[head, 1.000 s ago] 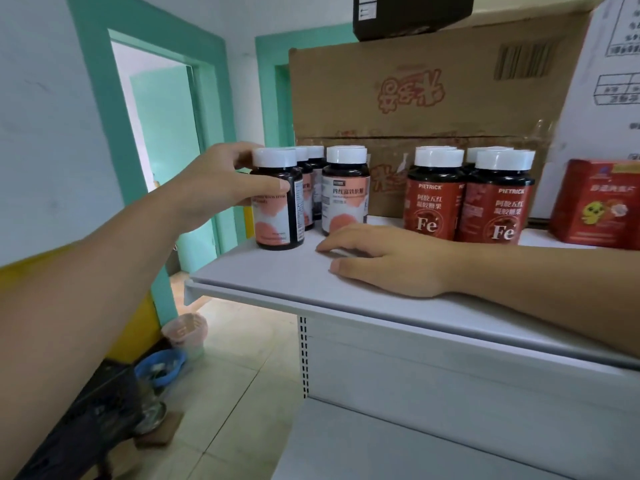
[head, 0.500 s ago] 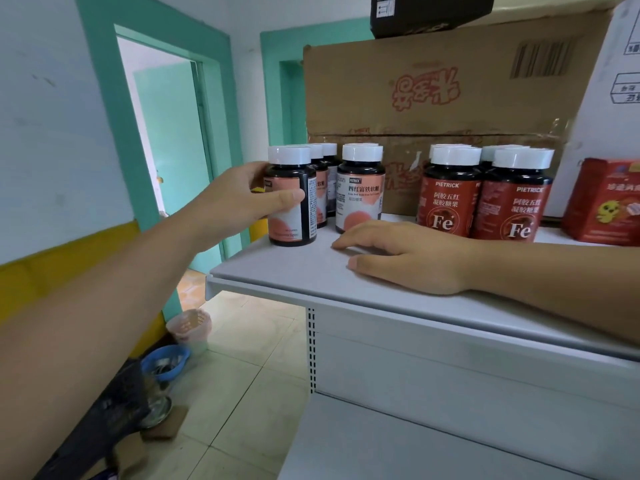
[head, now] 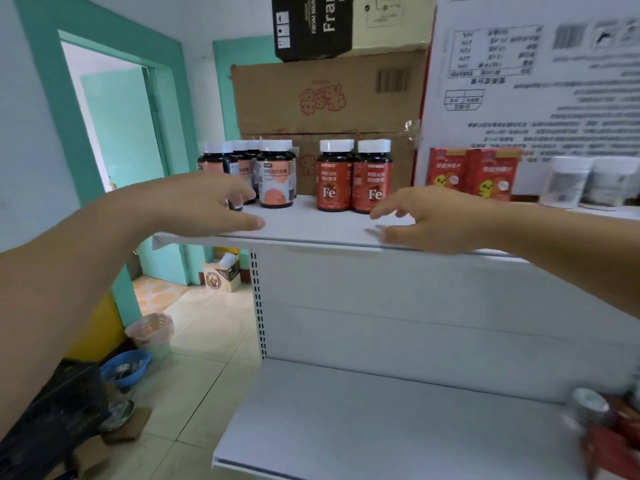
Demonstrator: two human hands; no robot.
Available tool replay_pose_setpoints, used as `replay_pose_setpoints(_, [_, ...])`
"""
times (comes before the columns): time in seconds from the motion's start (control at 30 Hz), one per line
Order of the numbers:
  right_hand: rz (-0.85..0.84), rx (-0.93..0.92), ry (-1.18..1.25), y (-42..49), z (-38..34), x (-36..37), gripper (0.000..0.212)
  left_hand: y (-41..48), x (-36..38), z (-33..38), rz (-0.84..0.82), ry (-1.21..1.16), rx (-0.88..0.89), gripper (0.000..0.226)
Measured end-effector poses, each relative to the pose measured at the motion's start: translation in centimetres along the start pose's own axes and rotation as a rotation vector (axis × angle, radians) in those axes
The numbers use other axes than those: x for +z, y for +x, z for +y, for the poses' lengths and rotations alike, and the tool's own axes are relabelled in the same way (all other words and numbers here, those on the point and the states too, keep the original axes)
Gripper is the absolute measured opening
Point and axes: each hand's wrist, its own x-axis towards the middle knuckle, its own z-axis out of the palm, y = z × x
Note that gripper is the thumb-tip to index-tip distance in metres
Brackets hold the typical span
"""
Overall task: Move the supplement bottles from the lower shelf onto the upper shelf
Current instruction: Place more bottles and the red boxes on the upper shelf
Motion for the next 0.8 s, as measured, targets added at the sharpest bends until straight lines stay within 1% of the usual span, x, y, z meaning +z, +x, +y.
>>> replay_pose_setpoints(0.07, [0.018, 0.077, 0.048, -4.6, 1.6, -0.6, 0.041, -1.1, 0.2, 3.4, 0.012, -0.076, 0.068, 0.062])
replay_pose_setpoints(0.17, [0.058, 0.177, 0.071, -12.0, 3.8, -1.5, 0.037, -2.6, 1.2, 9.2, 0.032, -0.115, 0.156, 0.059])
replay_pose_setpoints(0.3, [0.028, 0.32, 0.025, -21.5, 6.9, -2.2, 0.037, -4.7, 3.9, 16.8, 0.017, -0.125, 0.269, 0.053])
replay_pose_setpoints(0.43, [-0.044, 0.471, 0.021, -30.2, 10.0, -1.2, 0.04, -6.5, 8.1, 23.2, -0.04, -0.038, 0.388, 0.055])
replay_pose_setpoints(0.57, [-0.105, 0.618, 0.025, -36.8, 13.0, 1.6, 0.043, -7.1, 13.3, 28.3, -0.146, -0.031, 0.475, 0.053])
replay_pose_setpoints(0.7, [-0.19, 0.73, 0.041, -40.9, 16.6, 5.0, 0.045, -5.8, 18.2, 32.6, -0.247, -0.028, 0.504, 0.052])
replay_pose_setpoints(0.8, [-0.194, 0.786, 0.103, -42.4, 19.5, 8.0, 0.048, -3.8, 22.2, 35.4, -0.317, -0.043, 0.528, 0.052])
